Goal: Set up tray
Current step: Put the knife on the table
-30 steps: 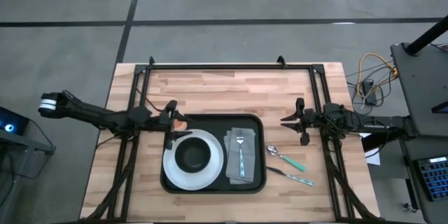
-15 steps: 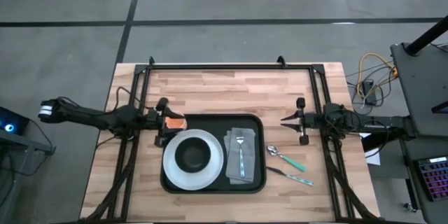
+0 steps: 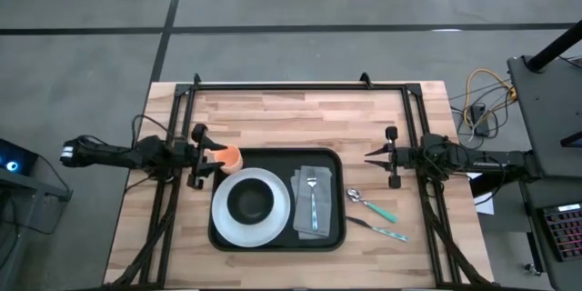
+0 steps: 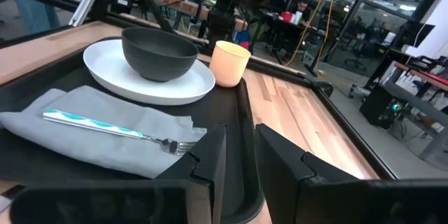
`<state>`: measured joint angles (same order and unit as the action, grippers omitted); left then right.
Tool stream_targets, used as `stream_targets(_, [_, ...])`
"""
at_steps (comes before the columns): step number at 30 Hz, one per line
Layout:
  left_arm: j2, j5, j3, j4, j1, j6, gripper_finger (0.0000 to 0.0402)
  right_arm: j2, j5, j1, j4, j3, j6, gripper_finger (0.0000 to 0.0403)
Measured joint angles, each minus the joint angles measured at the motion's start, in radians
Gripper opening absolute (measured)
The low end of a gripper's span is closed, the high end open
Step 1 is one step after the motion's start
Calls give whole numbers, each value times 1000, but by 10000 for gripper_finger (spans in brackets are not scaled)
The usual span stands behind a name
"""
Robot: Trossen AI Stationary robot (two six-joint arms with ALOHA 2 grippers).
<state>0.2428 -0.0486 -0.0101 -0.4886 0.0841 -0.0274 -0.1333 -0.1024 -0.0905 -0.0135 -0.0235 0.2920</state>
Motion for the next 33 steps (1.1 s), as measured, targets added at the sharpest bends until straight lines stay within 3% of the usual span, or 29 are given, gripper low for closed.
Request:
stream_targets(7, [-82,0,0,55,0,-15,198,0,0,0,0,0,0,68])
stream_targets(14, [-242,-1,-12,227,0,-5,198,-1,0,0,14,0,-2,68])
stream_targets(26, [-239,-15,0,305,0,-13,198,-2,1,-2,24,0,23,68])
stream_targets(33, [-239,-14,-2,441,0,-49,198,-3,1,-2,24,0,23,68])
